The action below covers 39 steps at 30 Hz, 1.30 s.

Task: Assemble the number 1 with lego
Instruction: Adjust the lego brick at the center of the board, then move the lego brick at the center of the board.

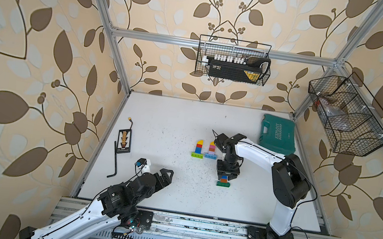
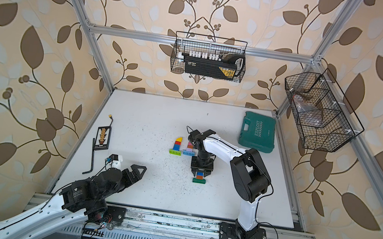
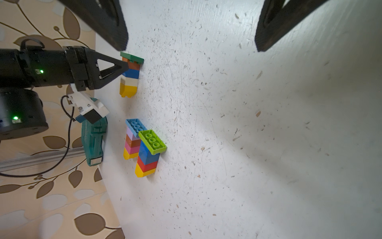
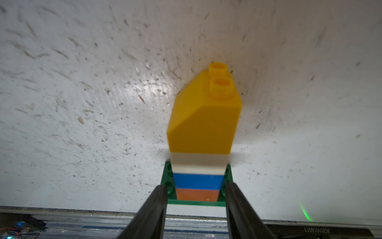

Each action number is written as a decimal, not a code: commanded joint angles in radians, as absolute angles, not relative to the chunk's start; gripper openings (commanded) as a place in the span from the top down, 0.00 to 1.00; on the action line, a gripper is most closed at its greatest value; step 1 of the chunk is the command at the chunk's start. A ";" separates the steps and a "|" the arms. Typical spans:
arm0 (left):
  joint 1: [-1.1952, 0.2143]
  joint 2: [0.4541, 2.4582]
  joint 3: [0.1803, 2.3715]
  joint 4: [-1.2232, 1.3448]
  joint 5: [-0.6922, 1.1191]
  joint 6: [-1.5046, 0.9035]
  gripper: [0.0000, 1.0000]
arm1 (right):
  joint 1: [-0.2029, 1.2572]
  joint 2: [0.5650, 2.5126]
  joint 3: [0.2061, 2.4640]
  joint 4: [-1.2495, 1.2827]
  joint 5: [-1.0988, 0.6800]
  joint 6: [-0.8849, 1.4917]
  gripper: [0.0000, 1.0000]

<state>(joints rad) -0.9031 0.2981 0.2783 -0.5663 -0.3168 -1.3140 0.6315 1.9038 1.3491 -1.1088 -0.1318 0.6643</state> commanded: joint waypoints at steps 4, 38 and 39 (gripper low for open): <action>-0.903 0.300 0.274 -0.551 -0.346 -1.312 0.01 | 0.626 1.830 1.347 -1.126 -0.117 0.687 0.48; -0.903 0.418 0.305 -0.526 -0.334 -1.317 0.01 | 0.648 1.681 1.016 -0.661 -0.060 0.952 0.83; -0.902 0.425 0.307 -0.521 -0.335 -1.315 0.01 | 0.637 1.697 1.032 -0.666 -0.060 0.934 0.83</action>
